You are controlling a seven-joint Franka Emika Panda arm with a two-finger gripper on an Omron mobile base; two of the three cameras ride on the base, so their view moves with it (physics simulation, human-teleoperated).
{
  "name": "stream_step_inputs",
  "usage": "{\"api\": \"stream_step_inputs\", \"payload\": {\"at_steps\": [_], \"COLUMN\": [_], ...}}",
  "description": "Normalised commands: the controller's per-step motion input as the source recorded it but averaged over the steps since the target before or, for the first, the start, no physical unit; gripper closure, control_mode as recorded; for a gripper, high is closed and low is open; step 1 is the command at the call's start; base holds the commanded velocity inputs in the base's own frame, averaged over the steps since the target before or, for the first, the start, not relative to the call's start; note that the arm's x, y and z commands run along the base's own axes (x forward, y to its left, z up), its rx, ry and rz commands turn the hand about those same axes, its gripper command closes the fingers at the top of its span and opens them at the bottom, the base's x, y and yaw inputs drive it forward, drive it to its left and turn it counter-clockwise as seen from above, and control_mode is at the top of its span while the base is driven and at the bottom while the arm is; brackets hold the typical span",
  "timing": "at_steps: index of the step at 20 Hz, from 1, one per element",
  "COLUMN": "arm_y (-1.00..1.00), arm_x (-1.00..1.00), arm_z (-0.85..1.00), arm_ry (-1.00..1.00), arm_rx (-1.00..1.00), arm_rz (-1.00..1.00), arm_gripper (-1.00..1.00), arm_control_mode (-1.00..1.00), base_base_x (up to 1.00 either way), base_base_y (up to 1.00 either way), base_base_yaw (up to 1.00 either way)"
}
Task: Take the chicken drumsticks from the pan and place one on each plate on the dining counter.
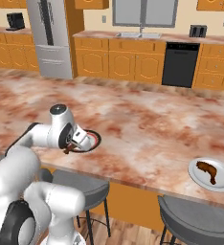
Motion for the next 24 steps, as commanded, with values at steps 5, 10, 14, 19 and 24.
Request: {"api": "stream_step_inputs", "payload": {"at_steps": [5,10,14,19,24], "arm_y": [0.27,0.18,0.03,0.05,0.00], "arm_x": [1.00,0.88,0.63,0.37,0.10], "arm_z": [-0.27,-0.31,-0.27,-0.47,-0.40], "arm_ry": [0.22,0.17,0.18,0.17,0.12], "arm_rx": [0.00,0.00,0.00,-0.04,-0.01], "arm_rz": [0.00,-0.02,-0.07,-0.13,-0.12], "arm_gripper": [1.00,1.00,1.00,1.00,1.00], "arm_control_mode": [-1.00,-1.00,-1.00,-1.00,-1.00], "base_base_x": [0.00,0.00,0.00,0.00,0.00], "base_base_y": [0.00,0.00,0.00,0.00,0.00], "base_base_yaw": [0.00,0.00,0.00,0.00,0.00]}}
